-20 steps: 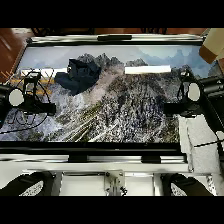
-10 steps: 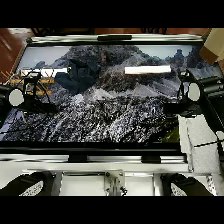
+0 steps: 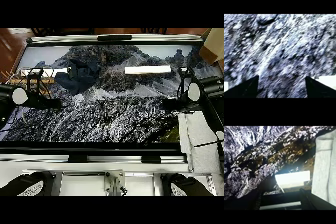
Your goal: Fold the shirts.
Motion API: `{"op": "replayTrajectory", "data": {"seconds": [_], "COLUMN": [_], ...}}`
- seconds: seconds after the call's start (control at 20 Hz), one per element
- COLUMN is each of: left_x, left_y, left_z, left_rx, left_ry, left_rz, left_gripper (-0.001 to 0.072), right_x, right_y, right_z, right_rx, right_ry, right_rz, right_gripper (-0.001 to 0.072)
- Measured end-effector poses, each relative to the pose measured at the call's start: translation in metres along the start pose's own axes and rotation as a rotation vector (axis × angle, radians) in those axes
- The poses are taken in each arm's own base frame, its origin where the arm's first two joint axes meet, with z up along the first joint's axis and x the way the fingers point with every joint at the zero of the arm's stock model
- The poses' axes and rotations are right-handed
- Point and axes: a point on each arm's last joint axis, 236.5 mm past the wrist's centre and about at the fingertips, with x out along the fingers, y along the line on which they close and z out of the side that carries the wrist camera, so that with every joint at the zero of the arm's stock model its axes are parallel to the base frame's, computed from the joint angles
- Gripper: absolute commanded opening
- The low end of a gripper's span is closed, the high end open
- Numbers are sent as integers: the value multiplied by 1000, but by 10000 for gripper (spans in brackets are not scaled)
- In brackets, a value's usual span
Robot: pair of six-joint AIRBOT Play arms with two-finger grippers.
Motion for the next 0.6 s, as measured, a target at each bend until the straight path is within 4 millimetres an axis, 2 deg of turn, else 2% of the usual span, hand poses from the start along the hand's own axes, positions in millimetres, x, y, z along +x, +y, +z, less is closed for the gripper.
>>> {"op": "replayTrajectory", "data": {"seconds": [0.15, 0.35, 0.45, 0.6], "left_x": [19, 72, 106, 152], "left_y": [-17, -33, -40, -45], "left_z": [38, 102, 123, 138], "left_rx": [-17, -16, -13, 4], "left_ry": [-74, -74, -30, 31], "left_rz": [-56, -83, -90, -93], "left_gripper": [711, 712, 712, 711], "right_x": [0, -1, -1, -3], "right_y": [4, 18, 27, 39], "right_z": [3, 7, 6, 5], "right_rx": [4, 15, 18, 25], "right_ry": [-14, -28, -25, -18], "right_rz": [16, 76, 114, 165], "right_gripper": [583, 583, 583, 583]}}
